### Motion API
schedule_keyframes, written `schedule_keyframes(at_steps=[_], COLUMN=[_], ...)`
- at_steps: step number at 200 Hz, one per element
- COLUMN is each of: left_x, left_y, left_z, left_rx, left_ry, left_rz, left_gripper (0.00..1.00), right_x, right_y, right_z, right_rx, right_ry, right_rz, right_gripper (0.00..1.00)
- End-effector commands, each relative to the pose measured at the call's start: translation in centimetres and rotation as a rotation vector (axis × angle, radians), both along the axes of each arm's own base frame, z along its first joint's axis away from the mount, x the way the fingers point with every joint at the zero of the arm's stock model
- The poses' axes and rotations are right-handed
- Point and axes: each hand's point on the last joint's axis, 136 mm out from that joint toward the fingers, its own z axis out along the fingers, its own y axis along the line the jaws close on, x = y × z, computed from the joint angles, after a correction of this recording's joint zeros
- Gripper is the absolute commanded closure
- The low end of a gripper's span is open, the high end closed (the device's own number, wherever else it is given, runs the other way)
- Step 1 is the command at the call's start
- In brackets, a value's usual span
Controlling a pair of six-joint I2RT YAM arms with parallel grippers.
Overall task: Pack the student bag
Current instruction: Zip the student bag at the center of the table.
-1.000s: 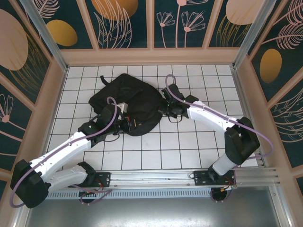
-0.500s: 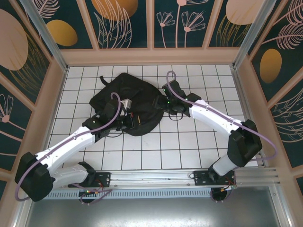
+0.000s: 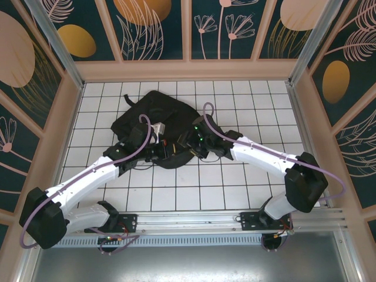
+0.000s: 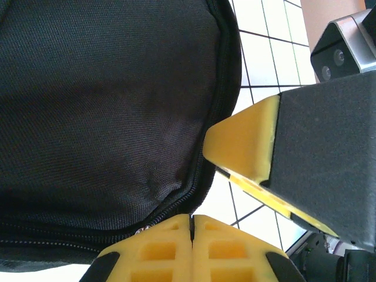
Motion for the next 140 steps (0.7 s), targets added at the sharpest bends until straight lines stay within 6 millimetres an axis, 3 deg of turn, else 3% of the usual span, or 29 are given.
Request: schedule_keyframes(at_steps=[1, 126, 140], left_x=[0.8, 0.2, 0.3], left_y=[-0.8, -0.9, -0.8], left_z=[3.0, 2.7, 2.9], left_rx=[-0.078, -0.088, -0.084], left_ry=[-0.074, -0.069, -0.073], left_rz=[-0.006, -0.031, -0.032], left_gripper=[1.00, 1.00, 1.00], right_x=[0.4, 0.9, 0.9], right_y=[0.7, -0.3, -0.4], right_z=[-0.3, -2.3, -2.5], right_rx=[0.005, -0.089, -0.097], right_ry=[0.010, -0.007, -0.007], right_rz=[-0.034, -0.033, -0.031], right_gripper=[0.42, 0.81, 0.90])
